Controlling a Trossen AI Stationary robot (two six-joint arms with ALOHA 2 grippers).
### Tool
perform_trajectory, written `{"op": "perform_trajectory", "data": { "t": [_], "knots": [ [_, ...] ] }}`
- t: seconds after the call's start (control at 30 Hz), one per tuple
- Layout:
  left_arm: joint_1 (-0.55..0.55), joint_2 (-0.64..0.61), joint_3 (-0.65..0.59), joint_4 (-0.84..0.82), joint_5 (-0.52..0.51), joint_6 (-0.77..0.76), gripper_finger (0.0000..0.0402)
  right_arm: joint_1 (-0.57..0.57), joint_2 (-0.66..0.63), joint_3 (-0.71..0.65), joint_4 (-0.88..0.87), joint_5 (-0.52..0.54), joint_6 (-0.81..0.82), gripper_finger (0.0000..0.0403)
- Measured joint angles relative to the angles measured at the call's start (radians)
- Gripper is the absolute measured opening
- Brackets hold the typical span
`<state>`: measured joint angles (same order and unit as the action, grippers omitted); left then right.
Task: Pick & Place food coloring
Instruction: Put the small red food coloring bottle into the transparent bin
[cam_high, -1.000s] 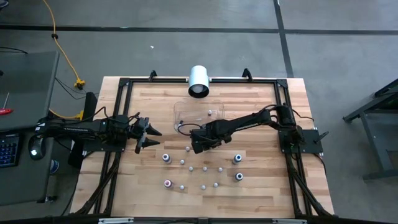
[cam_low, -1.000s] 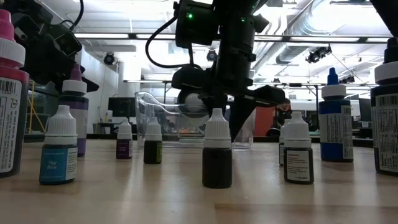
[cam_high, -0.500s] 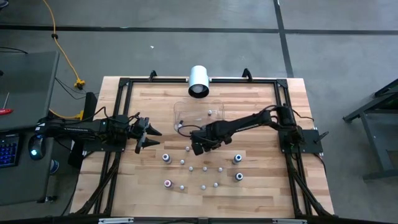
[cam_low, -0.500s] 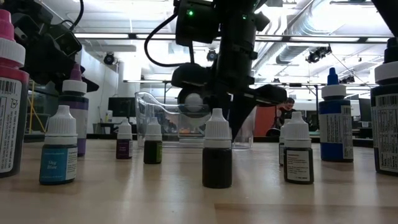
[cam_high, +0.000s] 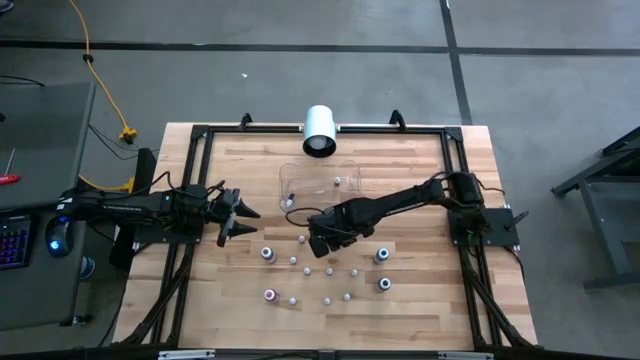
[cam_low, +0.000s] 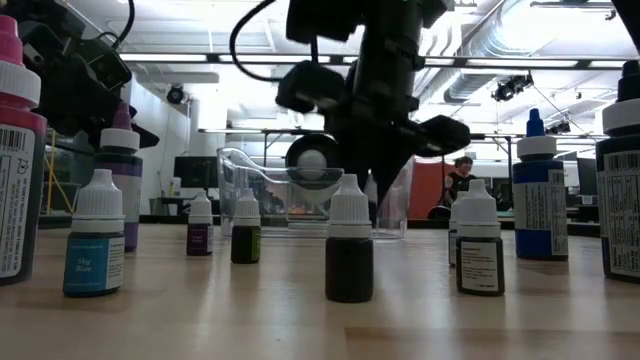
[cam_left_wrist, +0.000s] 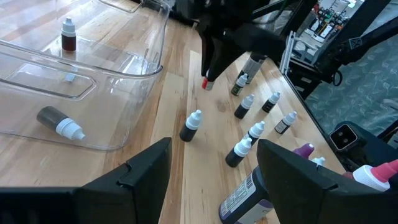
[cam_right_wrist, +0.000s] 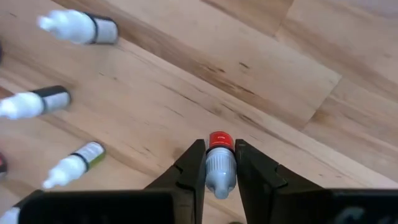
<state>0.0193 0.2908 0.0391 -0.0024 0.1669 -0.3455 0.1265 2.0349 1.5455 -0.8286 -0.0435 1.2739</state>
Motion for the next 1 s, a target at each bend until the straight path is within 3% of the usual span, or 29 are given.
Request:
{"op": "perform_trajectory", "data": {
  "t": [0.3, 0.73, 1.0],
  "knots": [
    [0.0, 0.0, 0.0, 0.0, 0.0, 0.0, 0.0234, -0.001, -0.078, 0.022, -0.029, 0.068, -0.013, 0.0065],
    [0.0, 0.0, 0.0, 0.0, 0.0, 0.0, 0.0234, -0.063, -0.08, 0.322, -0.212, 0.218, -0.167, 0.0064],
    [0.0, 0.0, 0.0, 0.0, 0.0, 0.0, 0.0234, -0.113, -0.042, 0.43, -0.249, 0.268, -0.21, 0.0064]
  ]
}}
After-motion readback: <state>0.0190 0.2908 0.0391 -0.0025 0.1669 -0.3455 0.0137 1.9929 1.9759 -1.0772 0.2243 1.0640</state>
